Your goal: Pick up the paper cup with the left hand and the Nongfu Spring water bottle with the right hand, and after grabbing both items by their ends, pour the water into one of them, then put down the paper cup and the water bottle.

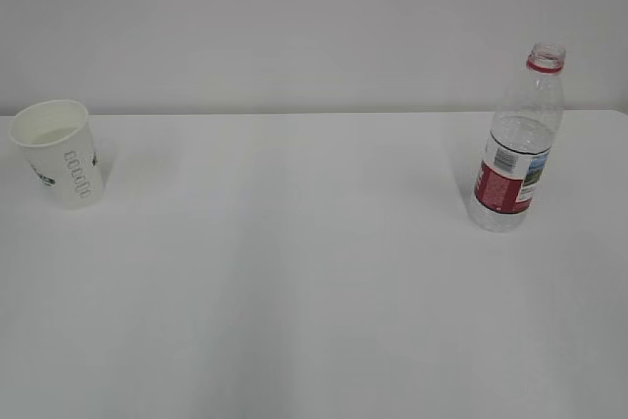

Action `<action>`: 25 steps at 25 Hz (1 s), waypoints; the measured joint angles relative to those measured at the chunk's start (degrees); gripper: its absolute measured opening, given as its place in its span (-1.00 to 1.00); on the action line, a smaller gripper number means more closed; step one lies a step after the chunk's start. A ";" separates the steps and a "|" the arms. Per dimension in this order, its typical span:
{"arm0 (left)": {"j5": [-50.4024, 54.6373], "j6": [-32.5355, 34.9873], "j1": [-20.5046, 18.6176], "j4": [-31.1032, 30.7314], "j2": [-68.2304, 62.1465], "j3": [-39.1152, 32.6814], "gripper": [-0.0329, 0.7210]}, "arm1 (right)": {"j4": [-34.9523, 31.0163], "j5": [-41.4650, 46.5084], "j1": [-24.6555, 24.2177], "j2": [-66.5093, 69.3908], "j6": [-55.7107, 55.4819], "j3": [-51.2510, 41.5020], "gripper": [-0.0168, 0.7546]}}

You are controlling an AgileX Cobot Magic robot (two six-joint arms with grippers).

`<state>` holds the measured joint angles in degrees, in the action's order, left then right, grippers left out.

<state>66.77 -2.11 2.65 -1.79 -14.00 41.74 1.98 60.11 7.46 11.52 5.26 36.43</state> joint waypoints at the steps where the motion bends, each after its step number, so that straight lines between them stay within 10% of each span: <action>1: 0.72 0.10 0.00 0.11 0.00 0.00 0.62 | 0.00 0.55 0.00 0.00 0.00 0.00 0.57; 25: 3.14 0.32 0.00 0.74 8.06 -1.07 0.62 | -2.62 6.93 0.00 -8.23 -0.08 -3.05 0.57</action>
<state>69.92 -1.80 2.65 -1.05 -5.94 40.68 -0.64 67.04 7.46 3.29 5.18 33.38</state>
